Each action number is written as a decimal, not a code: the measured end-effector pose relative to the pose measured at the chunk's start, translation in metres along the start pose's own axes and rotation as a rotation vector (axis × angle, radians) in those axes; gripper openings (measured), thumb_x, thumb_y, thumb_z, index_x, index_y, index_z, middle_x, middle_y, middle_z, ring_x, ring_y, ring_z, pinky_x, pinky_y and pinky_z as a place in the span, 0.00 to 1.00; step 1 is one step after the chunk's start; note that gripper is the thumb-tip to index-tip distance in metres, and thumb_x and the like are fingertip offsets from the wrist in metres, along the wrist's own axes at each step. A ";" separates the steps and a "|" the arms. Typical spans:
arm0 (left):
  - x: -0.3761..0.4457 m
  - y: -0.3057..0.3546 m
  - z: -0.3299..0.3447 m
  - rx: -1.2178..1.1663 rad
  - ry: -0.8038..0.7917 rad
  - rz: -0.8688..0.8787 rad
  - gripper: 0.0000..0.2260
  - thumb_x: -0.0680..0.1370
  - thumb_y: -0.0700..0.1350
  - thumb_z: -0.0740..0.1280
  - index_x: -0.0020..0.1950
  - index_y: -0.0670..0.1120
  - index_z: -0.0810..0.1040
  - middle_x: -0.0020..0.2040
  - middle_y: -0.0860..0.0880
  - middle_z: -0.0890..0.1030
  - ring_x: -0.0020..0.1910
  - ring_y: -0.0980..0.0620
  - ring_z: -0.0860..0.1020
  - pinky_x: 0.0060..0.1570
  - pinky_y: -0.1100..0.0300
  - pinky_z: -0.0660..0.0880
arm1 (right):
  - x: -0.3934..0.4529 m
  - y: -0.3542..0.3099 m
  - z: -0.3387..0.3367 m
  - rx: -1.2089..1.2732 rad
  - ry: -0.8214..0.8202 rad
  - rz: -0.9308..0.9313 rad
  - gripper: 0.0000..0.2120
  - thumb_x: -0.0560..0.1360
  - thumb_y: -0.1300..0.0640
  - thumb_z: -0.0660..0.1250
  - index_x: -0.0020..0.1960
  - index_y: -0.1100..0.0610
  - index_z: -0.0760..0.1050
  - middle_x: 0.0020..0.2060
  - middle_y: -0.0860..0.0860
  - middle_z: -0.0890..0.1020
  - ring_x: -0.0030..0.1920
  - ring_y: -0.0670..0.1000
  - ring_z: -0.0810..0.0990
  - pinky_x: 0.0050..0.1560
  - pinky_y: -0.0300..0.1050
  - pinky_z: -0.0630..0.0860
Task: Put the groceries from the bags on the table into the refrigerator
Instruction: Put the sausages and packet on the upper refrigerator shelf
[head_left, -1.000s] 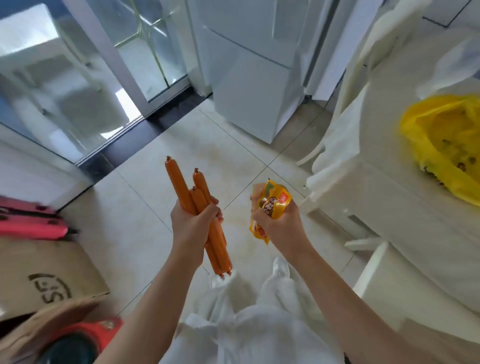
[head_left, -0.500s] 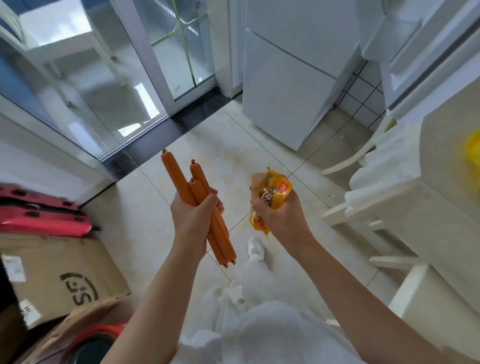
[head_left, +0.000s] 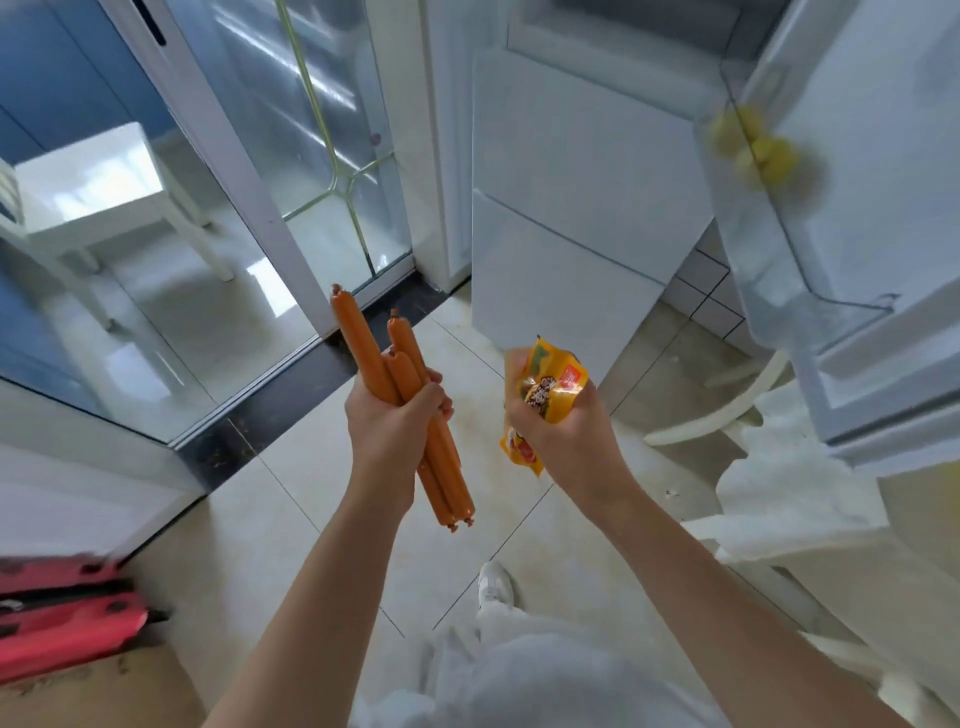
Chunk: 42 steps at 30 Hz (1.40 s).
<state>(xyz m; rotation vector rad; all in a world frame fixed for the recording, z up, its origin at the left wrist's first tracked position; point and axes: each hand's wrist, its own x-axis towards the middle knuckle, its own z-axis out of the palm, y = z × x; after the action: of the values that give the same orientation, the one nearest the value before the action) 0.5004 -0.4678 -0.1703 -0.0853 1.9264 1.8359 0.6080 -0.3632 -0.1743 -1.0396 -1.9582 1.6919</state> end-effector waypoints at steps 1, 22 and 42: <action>0.014 0.009 0.008 -0.016 -0.010 0.004 0.15 0.74 0.33 0.69 0.56 0.48 0.73 0.44 0.48 0.82 0.36 0.51 0.82 0.36 0.60 0.79 | 0.015 -0.008 -0.001 0.007 0.006 -0.013 0.14 0.73 0.56 0.69 0.57 0.56 0.73 0.39 0.51 0.79 0.37 0.48 0.79 0.36 0.36 0.76; 0.305 0.207 0.142 0.059 -0.489 0.259 0.13 0.69 0.30 0.68 0.52 0.39 0.77 0.41 0.45 0.83 0.35 0.47 0.81 0.39 0.50 0.81 | 0.294 -0.164 0.038 0.074 0.536 -0.214 0.15 0.72 0.64 0.69 0.56 0.55 0.71 0.40 0.52 0.77 0.33 0.42 0.76 0.31 0.30 0.73; 0.391 0.353 0.386 -0.123 -0.723 0.585 0.14 0.65 0.32 0.68 0.50 0.41 0.76 0.37 0.48 0.82 0.36 0.47 0.81 0.36 0.51 0.81 | 0.492 -0.275 -0.118 -0.051 0.842 -0.591 0.09 0.71 0.62 0.70 0.47 0.57 0.71 0.31 0.50 0.76 0.29 0.46 0.74 0.32 0.33 0.72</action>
<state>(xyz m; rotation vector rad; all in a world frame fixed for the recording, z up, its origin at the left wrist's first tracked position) 0.1392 0.0436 0.0139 1.0522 1.3862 1.9356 0.2776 0.0667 0.0181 -0.8585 -1.5107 0.7115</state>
